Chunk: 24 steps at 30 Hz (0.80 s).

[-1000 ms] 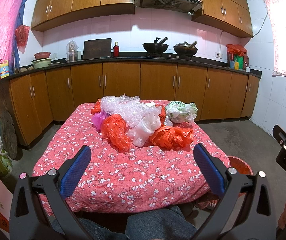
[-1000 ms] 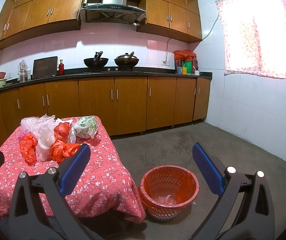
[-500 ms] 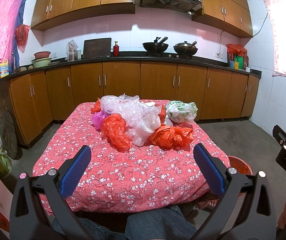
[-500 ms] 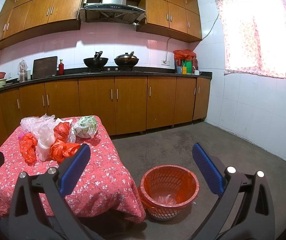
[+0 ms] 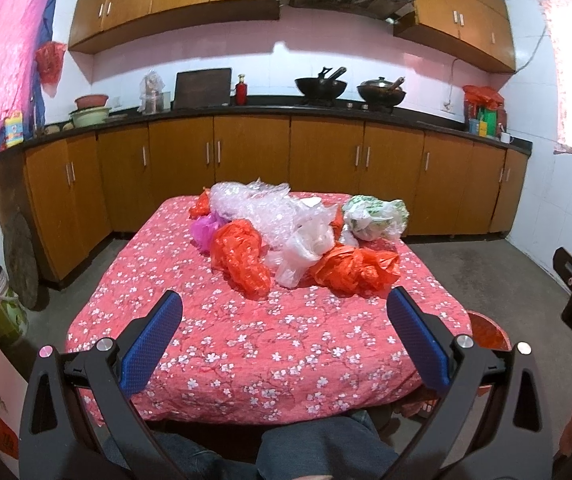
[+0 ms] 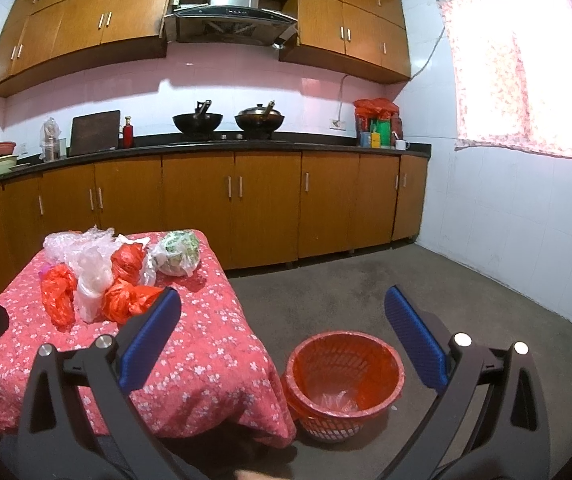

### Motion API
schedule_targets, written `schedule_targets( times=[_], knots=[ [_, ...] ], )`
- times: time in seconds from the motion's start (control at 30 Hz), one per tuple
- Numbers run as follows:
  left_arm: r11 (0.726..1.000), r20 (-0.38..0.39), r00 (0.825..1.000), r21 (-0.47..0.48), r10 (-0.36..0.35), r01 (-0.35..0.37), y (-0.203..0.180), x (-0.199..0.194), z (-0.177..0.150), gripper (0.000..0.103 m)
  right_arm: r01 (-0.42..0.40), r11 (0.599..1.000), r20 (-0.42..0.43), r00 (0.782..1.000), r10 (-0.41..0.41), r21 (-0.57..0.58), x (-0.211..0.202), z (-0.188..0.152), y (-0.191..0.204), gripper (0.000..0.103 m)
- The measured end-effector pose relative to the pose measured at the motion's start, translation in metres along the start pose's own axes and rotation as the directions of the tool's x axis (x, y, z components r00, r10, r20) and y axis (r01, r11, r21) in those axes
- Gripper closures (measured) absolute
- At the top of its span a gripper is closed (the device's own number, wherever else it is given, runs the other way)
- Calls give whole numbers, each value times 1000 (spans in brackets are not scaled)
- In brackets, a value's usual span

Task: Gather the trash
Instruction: 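Grasp the white-green printed bag with the right gripper while the left gripper grasps a red bag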

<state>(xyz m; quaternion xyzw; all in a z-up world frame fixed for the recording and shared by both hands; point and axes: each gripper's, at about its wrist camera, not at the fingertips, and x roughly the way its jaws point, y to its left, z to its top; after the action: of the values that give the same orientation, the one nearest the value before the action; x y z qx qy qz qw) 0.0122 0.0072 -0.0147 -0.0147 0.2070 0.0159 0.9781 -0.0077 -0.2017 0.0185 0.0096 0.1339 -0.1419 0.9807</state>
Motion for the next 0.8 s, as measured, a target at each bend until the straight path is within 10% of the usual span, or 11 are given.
schedule_targets(
  times=[0.8],
  knots=[
    [991, -100, 989, -67, 106, -113, 69, 127, 42, 16, -235, 972, -187, 956, 227, -23, 183, 43, 88, 24]
  ],
)
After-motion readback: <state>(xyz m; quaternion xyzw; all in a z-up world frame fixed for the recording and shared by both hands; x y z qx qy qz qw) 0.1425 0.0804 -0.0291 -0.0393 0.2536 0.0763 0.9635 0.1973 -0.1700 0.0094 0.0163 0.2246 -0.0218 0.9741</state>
